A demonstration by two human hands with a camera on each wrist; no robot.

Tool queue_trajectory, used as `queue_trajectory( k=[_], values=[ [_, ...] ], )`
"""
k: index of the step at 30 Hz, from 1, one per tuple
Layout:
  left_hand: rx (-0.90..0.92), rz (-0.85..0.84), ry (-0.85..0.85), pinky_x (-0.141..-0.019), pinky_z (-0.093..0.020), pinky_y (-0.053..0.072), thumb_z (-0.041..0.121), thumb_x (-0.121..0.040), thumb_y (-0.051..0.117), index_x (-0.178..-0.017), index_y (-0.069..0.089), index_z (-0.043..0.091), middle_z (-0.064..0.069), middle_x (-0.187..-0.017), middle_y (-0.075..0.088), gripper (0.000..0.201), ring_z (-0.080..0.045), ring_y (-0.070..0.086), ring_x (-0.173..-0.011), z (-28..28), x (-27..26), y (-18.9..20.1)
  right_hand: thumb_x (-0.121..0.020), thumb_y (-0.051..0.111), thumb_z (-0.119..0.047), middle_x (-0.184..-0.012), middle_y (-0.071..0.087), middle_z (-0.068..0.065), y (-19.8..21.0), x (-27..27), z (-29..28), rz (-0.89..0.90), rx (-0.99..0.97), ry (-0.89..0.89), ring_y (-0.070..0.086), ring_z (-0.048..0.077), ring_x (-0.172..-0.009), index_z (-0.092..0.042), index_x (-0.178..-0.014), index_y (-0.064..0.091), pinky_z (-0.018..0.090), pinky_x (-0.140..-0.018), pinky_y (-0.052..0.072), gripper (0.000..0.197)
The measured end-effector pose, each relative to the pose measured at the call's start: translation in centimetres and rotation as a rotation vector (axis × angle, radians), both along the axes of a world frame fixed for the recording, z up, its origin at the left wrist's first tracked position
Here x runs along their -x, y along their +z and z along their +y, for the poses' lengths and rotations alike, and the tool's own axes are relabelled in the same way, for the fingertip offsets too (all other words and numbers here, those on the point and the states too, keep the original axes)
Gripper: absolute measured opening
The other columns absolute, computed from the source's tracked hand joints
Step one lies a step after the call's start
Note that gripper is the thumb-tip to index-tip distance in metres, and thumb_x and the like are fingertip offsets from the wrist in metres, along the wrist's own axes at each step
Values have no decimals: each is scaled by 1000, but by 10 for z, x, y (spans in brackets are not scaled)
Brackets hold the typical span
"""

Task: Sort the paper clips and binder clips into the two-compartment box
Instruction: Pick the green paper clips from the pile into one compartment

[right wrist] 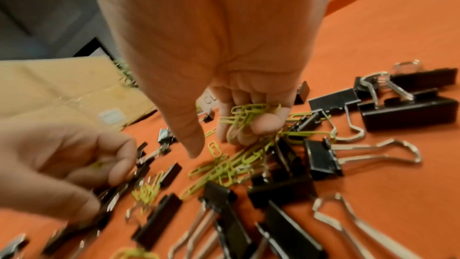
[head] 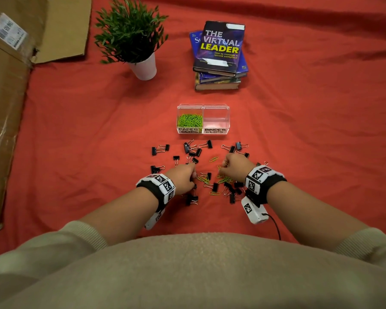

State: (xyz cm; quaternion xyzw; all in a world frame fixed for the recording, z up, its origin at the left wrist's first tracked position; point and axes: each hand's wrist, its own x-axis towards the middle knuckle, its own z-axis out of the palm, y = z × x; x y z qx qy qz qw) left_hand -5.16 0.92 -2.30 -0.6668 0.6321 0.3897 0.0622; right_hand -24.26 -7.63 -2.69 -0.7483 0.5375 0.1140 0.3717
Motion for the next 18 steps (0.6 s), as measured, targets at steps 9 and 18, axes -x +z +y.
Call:
queue_trajectory(
  k=[9, 18],
  values=[
    [154, -51, -159, -82, -38, 51, 17, -85, 55, -106, 57, 20, -4, -109, 60, 21, -25, 59, -101, -7, 15, 0, -92, 54, -22, -110, 59, 16, -10, -10, 19, 92, 126, 253, 58, 32, -103, -3, -109, 54, 35, -81, 45, 25],
    [202, -260, -329, -81, -43, 50, 8, -91, 48, -111, 53, 7, -10, -112, 55, 20, -31, 56, -107, -12, 21, 2, -90, 43, 3, -115, 45, 16, -22, -6, 36, 136, 289, 432, 45, 32, -107, 1, -114, 45, 40, -89, 42, 24]
  ],
)
